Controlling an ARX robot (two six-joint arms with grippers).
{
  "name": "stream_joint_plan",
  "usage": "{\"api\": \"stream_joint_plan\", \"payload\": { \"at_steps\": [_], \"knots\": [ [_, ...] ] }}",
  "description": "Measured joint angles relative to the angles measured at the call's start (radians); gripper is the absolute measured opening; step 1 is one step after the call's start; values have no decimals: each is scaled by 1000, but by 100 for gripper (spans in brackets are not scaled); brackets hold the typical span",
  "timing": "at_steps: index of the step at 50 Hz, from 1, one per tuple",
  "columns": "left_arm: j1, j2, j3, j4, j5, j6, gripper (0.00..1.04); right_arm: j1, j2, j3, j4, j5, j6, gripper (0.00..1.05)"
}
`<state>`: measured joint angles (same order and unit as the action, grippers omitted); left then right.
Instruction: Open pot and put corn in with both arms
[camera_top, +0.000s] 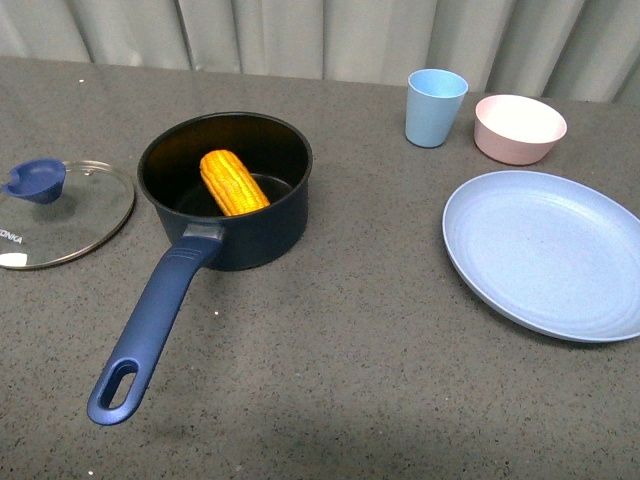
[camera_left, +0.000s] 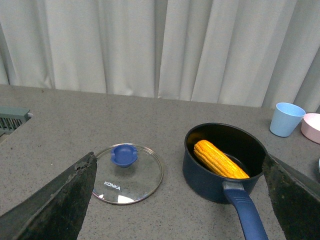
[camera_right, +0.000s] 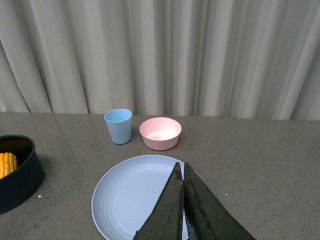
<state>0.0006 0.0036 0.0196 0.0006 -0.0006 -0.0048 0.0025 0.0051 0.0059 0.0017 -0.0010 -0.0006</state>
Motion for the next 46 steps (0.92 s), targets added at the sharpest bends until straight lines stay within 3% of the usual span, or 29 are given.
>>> {"api": "stream_joint_plan", "payload": {
  "at_steps": [22,46],
  "knots": [
    [0,0,0,0,0,0,98,0,-1,0,0,0,2,97],
    [0,0,0,0,0,0,98,0,-1,0,0,0,1,95]
  ]
}}
